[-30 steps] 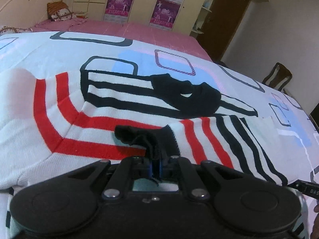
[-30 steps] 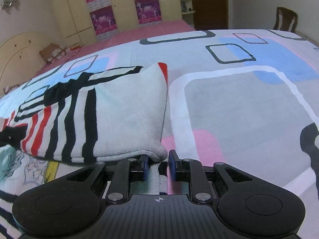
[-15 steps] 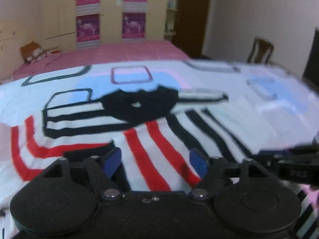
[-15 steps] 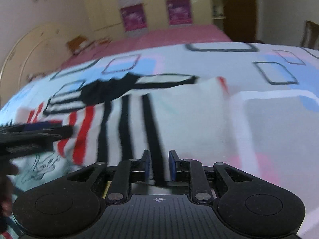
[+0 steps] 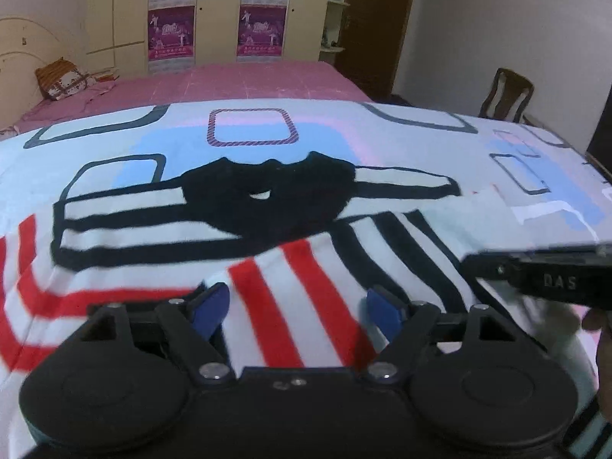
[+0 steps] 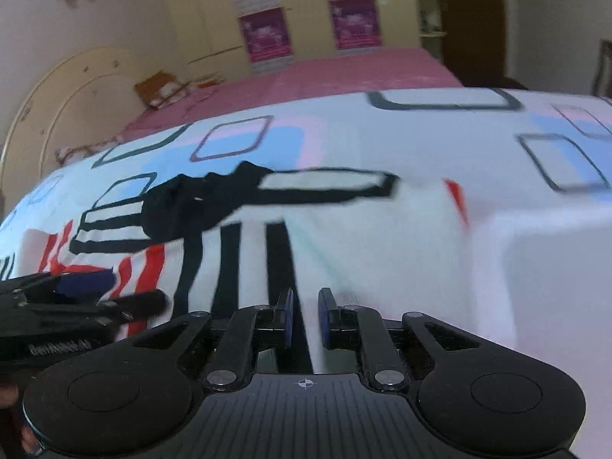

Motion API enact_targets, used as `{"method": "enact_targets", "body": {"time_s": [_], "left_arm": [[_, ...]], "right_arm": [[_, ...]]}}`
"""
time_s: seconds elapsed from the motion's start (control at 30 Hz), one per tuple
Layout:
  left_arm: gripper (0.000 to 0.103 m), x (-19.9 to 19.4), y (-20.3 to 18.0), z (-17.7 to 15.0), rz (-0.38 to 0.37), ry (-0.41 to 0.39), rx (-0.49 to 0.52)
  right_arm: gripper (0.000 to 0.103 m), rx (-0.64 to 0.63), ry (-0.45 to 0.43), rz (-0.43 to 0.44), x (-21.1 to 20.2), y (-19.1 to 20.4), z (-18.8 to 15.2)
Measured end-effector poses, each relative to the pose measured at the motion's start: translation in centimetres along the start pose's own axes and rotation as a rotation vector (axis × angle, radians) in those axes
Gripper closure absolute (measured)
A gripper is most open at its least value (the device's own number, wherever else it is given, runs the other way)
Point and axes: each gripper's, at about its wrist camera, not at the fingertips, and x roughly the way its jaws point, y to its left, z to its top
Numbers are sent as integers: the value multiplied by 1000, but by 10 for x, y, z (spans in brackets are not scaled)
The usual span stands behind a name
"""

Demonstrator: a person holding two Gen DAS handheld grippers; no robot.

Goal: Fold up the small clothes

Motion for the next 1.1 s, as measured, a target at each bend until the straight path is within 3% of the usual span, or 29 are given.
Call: {"method": "enact_targets", "body": {"time_s": [0.07, 0.13, 0.2, 0.23, 0.33, 0.53, 0.67, 0.9, 1.0, 1.1], "left_arm": [[27, 4, 9, 3, 19, 0, -11], [24, 5, 21, 2, 47, 9, -12], [23, 7, 33, 1, 38, 18, -39], [23, 7, 36, 1, 28, 18, -44], [29, 1, 30, 6, 65, 33, -25], [26, -25, 15, 4, 73, -5, -5], [26, -17, 12, -12, 89, 55, 21], [24, -34, 12, -17, 95, 40, 35], [24, -31, 13, -24, 91, 61, 41], [24, -37, 13, -25, 84, 52, 45]], "right_arm": [[89, -35, -18, -40, 11, -12, 14], [91, 27, -22, -102, 20, -42, 29], [103, 93, -6, -148, 28, -68, 42], [103, 120, -11, -142, 29, -75, 46], [103, 89, 17, -170, 29, -69, 47], [103, 52, 1, -131, -14, -44, 23], [103, 11, 54, -128, -15, -30, -6], [103, -13, 28, -136, -47, -12, -12], [103, -10, 104, -137, -38, -11, -28], [103, -22, 92, -158, -44, -3, -34]]}}
